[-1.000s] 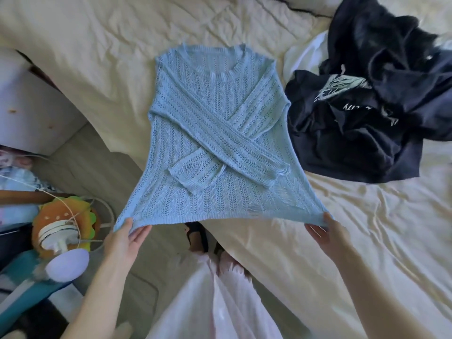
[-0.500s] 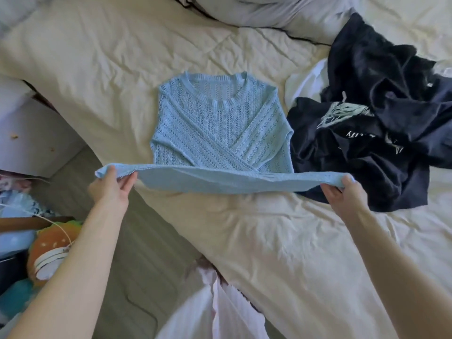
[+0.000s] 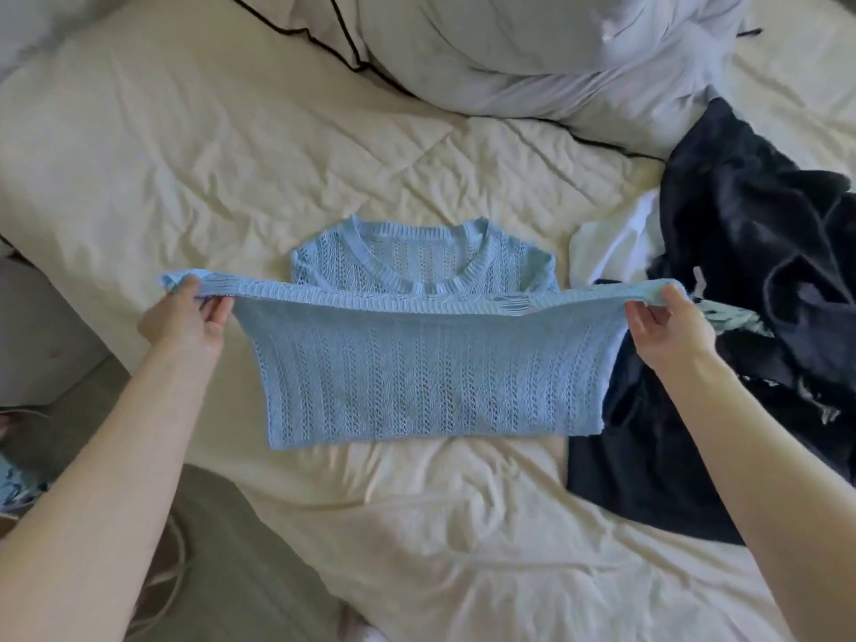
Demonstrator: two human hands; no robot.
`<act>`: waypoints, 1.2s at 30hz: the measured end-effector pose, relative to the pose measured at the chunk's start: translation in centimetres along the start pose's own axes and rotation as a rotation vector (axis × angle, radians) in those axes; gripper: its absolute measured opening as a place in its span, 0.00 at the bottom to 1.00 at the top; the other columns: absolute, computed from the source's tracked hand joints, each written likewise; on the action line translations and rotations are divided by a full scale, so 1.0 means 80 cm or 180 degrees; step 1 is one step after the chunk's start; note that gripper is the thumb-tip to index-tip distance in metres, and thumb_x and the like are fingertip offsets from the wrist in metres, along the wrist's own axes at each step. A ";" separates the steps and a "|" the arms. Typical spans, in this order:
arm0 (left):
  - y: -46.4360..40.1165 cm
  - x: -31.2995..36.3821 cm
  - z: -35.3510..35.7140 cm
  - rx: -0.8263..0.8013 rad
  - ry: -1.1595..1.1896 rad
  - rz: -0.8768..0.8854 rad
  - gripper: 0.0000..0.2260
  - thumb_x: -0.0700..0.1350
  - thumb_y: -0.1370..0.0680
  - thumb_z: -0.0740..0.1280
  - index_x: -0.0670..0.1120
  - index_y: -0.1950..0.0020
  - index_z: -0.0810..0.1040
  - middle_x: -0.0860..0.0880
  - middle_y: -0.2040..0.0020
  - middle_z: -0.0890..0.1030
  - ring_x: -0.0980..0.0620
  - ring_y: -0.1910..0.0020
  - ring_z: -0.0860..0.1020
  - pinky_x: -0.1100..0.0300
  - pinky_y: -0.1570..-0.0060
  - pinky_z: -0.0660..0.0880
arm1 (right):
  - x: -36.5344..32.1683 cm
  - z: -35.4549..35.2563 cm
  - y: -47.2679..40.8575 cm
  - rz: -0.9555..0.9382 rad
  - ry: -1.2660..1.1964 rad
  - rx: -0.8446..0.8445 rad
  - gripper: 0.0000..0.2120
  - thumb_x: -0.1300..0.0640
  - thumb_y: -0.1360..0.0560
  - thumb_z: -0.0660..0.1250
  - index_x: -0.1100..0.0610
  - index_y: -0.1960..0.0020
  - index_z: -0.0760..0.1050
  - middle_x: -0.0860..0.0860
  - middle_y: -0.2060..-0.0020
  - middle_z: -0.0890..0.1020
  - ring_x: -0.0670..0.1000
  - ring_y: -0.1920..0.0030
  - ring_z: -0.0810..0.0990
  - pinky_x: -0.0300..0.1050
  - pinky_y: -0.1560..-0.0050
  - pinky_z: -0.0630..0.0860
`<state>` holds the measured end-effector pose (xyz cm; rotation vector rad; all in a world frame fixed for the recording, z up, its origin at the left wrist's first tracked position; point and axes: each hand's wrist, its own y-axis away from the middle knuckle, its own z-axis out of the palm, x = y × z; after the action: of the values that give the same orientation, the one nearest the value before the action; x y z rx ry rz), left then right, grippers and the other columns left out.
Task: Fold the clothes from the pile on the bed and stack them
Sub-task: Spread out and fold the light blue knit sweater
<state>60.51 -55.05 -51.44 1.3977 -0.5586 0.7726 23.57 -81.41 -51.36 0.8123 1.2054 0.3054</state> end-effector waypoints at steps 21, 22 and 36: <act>-0.112 -0.111 0.110 -0.0599 -0.2953 0.2032 0.10 0.34 0.22 0.59 0.39 0.46 0.78 0.39 0.47 0.79 0.42 0.44 0.76 0.56 0.44 0.71 | 0.119 0.143 -0.109 -0.1536 0.3372 -0.0999 0.10 0.61 0.21 0.59 0.63 0.45 0.76 0.55 0.59 0.80 0.56 0.57 0.79 0.51 0.55 0.76; -0.102 -0.126 0.103 -0.1120 -0.3512 0.2679 0.11 0.32 0.23 0.60 0.38 0.46 0.79 0.39 0.47 0.79 0.41 0.45 0.76 0.55 0.43 0.69 | 0.132 0.141 -0.105 -0.1887 0.4034 -0.1366 0.10 0.60 0.21 0.60 0.64 0.48 0.78 0.58 0.58 0.81 0.59 0.56 0.80 0.52 0.54 0.75; -0.077 -0.167 0.204 -0.2460 -0.4940 0.3279 0.25 0.42 0.18 0.54 0.48 0.22 0.50 0.45 0.22 0.43 0.46 0.24 0.42 0.48 0.27 0.41 | 0.163 0.170 -0.087 -0.3105 0.5090 -0.1943 0.26 0.52 0.19 0.56 0.52 0.23 0.54 0.53 0.23 0.51 0.54 0.23 0.48 0.58 0.25 0.45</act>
<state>58.13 -73.20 -63.68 0.6291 -2.5694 -0.0381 39.28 -83.56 -63.72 -0.8609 2.5824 0.4634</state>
